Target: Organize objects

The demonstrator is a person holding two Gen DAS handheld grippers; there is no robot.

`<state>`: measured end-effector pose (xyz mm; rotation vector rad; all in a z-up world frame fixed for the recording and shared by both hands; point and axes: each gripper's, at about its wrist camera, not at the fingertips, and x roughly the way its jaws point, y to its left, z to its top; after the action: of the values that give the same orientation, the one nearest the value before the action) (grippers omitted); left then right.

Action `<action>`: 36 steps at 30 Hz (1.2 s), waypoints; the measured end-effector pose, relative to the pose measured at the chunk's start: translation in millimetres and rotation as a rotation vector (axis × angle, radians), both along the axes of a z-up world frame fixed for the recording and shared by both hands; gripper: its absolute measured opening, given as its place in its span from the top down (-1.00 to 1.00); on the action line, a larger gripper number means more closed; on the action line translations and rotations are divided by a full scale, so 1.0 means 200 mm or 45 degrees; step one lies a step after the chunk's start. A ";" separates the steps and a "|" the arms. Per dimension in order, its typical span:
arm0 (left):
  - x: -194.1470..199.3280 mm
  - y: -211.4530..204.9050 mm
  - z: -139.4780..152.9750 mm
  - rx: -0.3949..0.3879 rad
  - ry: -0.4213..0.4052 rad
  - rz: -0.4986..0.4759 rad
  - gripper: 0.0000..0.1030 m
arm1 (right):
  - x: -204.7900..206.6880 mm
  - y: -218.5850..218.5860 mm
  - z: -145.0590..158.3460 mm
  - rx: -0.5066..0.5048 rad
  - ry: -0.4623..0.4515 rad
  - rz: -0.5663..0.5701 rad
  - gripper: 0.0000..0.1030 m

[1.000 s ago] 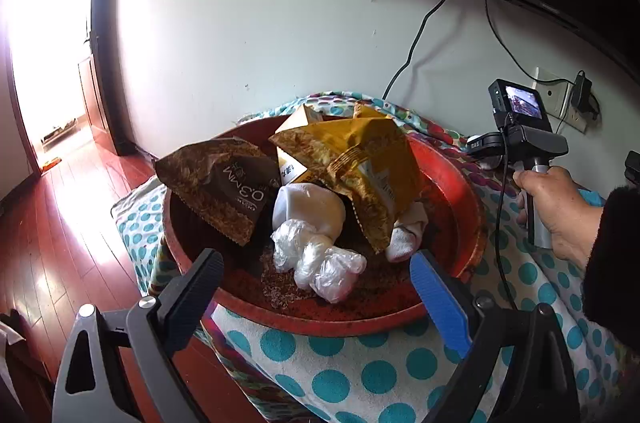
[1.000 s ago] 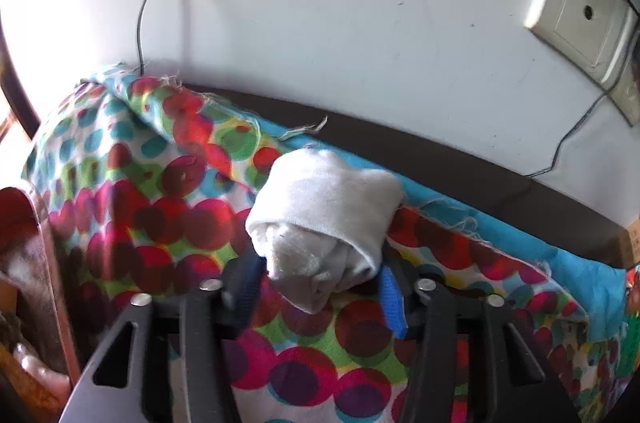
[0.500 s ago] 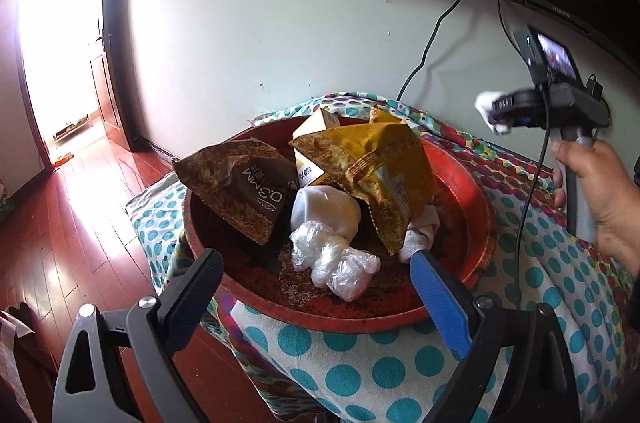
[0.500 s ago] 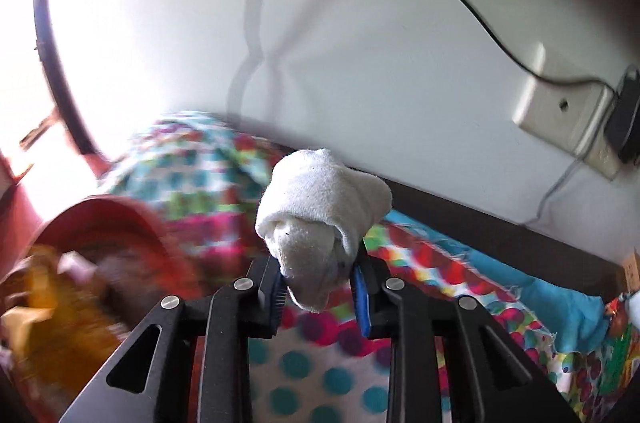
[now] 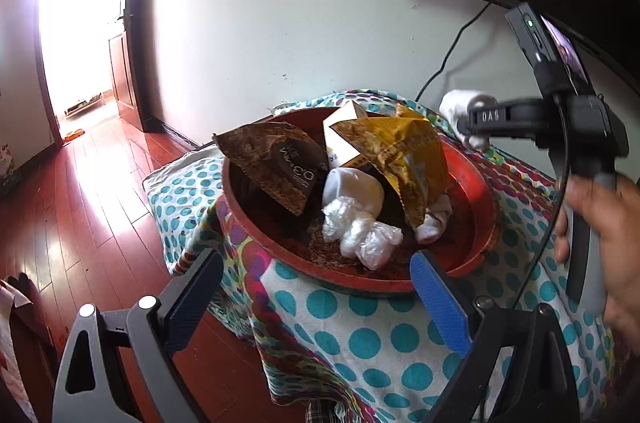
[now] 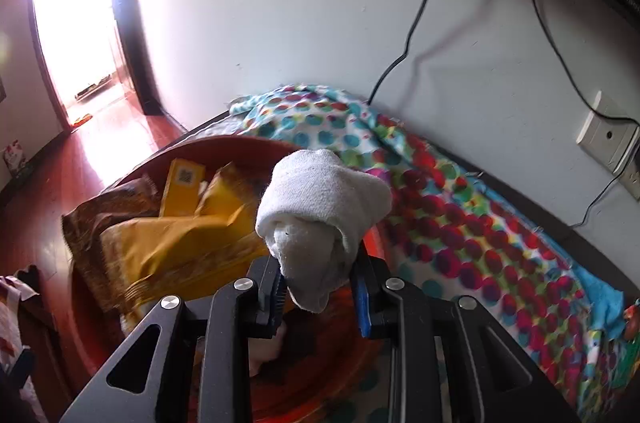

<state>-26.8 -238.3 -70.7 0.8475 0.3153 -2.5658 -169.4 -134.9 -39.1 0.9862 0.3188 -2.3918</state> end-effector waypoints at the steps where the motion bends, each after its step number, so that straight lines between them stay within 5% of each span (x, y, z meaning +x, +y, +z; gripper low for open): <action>1: 0.00 0.00 0.00 0.002 0.001 0.004 -0.88 | 0.02 -0.01 -0.01 0.000 -0.006 0.010 0.51; 7: 0.00 -0.02 0.00 0.006 -0.004 0.006 -0.88 | 0.12 -0.05 -0.07 0.030 -0.038 0.022 0.50; 15: -0.01 -0.04 -0.02 0.016 -0.020 0.018 -0.88 | 0.29 -0.01 0.05 -0.081 -0.032 0.090 0.50; 20: 0.00 -0.05 -0.02 0.018 -0.021 0.025 -0.88 | 0.33 0.03 -0.14 -0.054 -0.214 0.098 0.49; 26: 0.00 -0.04 -0.03 0.017 -0.032 0.021 -0.88 | 0.19 -0.09 -0.25 0.059 -0.214 0.075 0.39; 29: 0.00 -0.03 -0.03 -0.001 -0.034 0.019 -0.88 | 0.16 -0.16 -0.26 0.131 -0.175 0.095 0.16; 33: -0.01 -0.01 -0.03 -0.016 -0.041 0.010 -0.88 | 0.20 -0.19 -0.27 0.200 -0.108 0.113 -0.87; 36: 0.00 -0.01 -0.03 -0.033 -0.034 0.016 -0.88 | 0.29 -0.16 -0.23 0.218 0.044 0.094 -0.97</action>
<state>-26.1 -240.4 -76.1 0.8672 0.2774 -2.5393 -110.7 -166.6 -84.7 0.9905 0.5715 -2.3466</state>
